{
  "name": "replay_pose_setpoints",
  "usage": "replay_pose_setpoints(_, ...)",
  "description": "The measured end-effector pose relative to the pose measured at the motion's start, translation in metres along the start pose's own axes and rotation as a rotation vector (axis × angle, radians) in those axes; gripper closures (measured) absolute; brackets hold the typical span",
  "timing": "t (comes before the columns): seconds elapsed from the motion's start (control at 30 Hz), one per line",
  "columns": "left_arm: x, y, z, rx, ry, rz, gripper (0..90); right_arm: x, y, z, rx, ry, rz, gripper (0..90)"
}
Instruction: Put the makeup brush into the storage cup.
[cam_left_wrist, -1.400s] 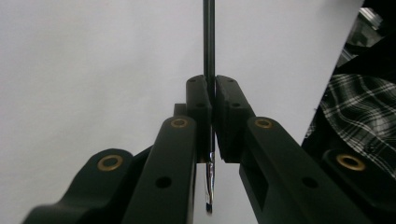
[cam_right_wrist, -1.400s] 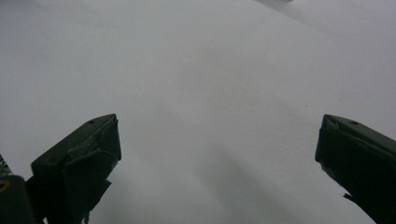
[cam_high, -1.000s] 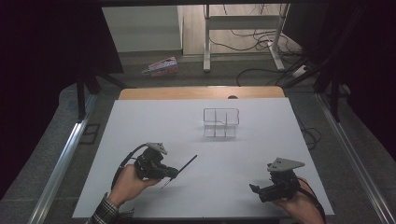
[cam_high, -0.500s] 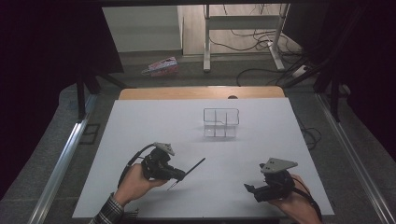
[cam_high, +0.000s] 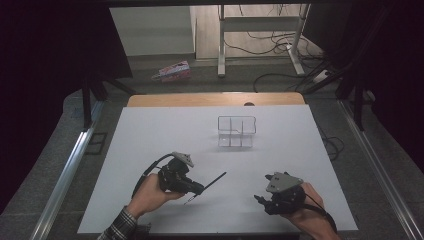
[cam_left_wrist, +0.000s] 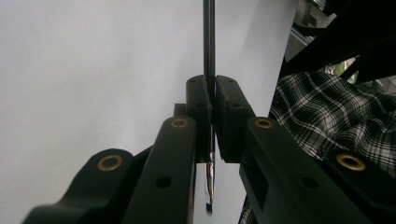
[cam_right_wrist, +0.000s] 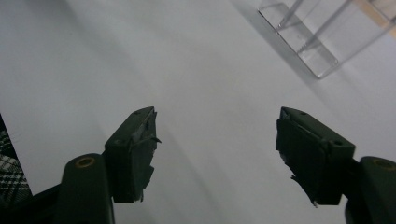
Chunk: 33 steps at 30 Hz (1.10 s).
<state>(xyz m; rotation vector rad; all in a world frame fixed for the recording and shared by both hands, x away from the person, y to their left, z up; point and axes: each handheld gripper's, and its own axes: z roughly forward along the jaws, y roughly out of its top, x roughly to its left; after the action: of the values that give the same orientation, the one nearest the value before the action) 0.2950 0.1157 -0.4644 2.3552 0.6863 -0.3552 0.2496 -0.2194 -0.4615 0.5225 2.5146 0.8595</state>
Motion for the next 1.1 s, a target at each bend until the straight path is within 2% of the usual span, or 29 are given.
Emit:
replay_pose_setpoints(0.13,-0.001,0.004,0.004,0.010,-0.009,0.007,86.0,0.004,0.006,0.002,0.012,-0.017,-0.065,34.6)
replay_pose_setpoints(0.37,-0.003,0.011,0.010,0.032,-0.026,0.024,86.0,0.010,0.015,0.006,0.015,-0.016,-0.134,38.5)
replay_pose_setpoints(0.6,-0.005,0.014,0.015,0.047,-0.038,0.024,86.0,0.012,0.024,0.009,0.005,-0.007,-0.176,42.2)
replay_pose_setpoints(0.7,-0.004,0.016,0.016,0.074,-0.045,0.047,86.0,0.014,0.027,0.011,0.012,-0.005,-0.201,42.9)
replay_pose_setpoints(0.8,-0.007,0.017,0.019,0.061,-0.052,0.032,86.0,0.016,0.029,0.013,0.009,-0.002,-0.216,43.5)
replay_pose_setpoints(0.83,-0.004,0.019,0.018,0.096,-0.051,0.072,86.0,0.016,0.030,0.013,0.010,0.001,-0.220,43.8)
replay_pose_setpoints(0.87,-0.007,0.019,0.021,0.072,-0.054,0.042,86.0,0.017,0.031,0.014,0.006,-0.001,-0.225,44.1)
replay_pose_setpoints(1.1,-0.011,0.026,0.026,0.096,-0.070,0.059,86.0,0.022,0.036,0.017,-0.010,0.009,-0.269,46.8)
